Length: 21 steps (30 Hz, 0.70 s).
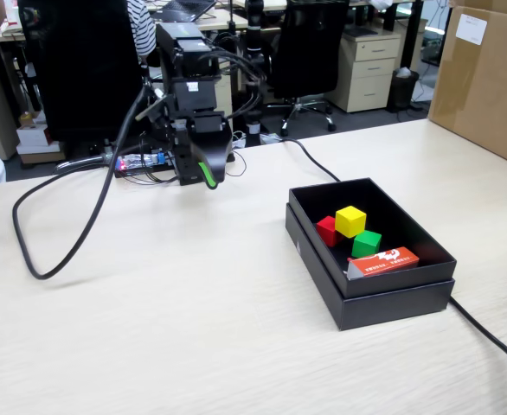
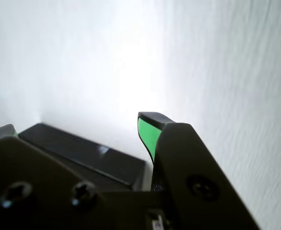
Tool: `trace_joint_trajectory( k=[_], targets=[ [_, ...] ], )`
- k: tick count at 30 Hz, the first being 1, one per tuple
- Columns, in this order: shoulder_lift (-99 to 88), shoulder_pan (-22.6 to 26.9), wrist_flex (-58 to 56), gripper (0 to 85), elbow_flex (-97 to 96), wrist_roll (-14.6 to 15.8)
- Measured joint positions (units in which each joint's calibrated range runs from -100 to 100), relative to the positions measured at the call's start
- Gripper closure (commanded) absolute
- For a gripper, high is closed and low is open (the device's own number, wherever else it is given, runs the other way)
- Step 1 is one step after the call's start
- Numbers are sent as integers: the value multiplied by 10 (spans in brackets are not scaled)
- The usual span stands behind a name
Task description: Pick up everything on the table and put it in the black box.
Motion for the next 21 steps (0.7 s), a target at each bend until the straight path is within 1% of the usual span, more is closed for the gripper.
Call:
trace_joint_trajectory(
  k=[8,10,17,19,21],
  targets=[
    [-211,-2,115,354,-250,0],
    [-246,-4,145,335,-299,0],
    [-277,-12,222,331,-422,-3],
    [-277,-12,262,331,-468,-8],
    [-289,-12,331,333,-530,-16]
  ],
)
